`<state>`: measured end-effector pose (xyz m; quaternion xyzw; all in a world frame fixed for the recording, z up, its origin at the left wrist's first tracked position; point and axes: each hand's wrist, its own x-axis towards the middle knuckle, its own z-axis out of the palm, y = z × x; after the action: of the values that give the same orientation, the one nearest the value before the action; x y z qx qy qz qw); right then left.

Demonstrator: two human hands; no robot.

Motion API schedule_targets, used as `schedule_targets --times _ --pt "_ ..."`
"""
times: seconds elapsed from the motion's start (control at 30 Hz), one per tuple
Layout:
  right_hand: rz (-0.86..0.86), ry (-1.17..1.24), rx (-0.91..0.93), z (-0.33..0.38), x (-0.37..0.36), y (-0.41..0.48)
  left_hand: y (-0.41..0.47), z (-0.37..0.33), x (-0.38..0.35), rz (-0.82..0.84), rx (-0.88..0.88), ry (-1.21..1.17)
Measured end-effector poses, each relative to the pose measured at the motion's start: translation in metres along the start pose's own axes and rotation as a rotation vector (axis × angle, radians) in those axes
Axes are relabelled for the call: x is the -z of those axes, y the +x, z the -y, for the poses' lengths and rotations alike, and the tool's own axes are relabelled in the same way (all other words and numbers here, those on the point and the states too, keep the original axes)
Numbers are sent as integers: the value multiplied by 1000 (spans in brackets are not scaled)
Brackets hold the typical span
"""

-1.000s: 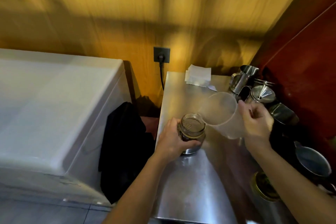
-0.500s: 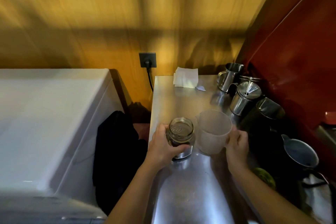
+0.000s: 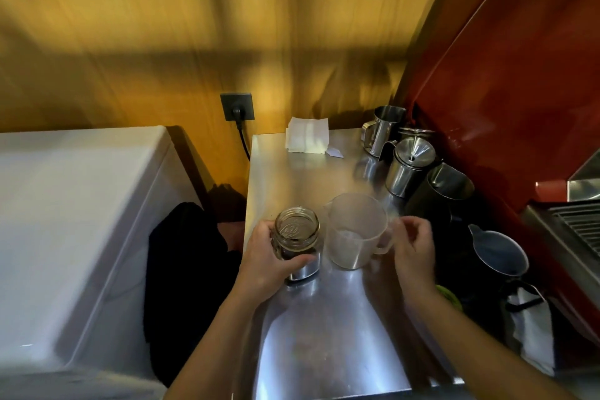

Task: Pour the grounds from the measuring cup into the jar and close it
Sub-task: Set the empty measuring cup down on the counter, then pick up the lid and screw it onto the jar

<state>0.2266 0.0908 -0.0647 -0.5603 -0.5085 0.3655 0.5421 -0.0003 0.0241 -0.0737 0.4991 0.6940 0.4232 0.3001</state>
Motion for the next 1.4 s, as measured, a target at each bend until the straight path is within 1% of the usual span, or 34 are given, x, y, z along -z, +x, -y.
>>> schedule_targets --times 0.13,0.2,0.27,0.33,0.47,0.57,0.63,0.73,0.9,1.03,1.1,1.17,1.27,1.33,1.4 --pt "29 -240 137 6 26 -7 3 4 -2 -20 -10 -9" --pt "58 -410 209 3 44 -15 3 5 -3 -18 -21 -16" --pt "82 -600 242 -6 60 -26 3 5 -3 -19 -30 -13" --pt "114 -742 226 -15 75 -38 3 5 -4 -23 -36 -13" --pt "212 -932 141 -37 91 -56 3 3 -5 -24 -33 -23" --pt "300 -1076 126 -49 89 -65 2 1 -5 -16 -36 -13" --pt "326 -1114 152 -51 85 -66 1 0 -5 -13 -40 -21" --pt "310 -1087 198 -48 79 -63 0 0 -4 -15 -49 -28" --pt "328 -1051 219 -43 70 -58 0 -1 -4 -13 -48 -8" --pt "344 -981 206 -37 63 -55 -3 -2 -6 -53 -41 34" --pt "304 -873 175 -27 60 -52 -4 -2 -6 -53 -33 23" --pt "240 -728 195 -11 56 -47 -4 -3 -5 -47 -20 4" --pt "163 -489 306 22 49 -40 -5 -4 -5 -49 -21 16" --pt "169 -384 389 44 40 -37 -5 -4 -6 -58 -26 16" --pt "203 -346 493 62 29 -33 -5 -4 -6 -68 -28 21"
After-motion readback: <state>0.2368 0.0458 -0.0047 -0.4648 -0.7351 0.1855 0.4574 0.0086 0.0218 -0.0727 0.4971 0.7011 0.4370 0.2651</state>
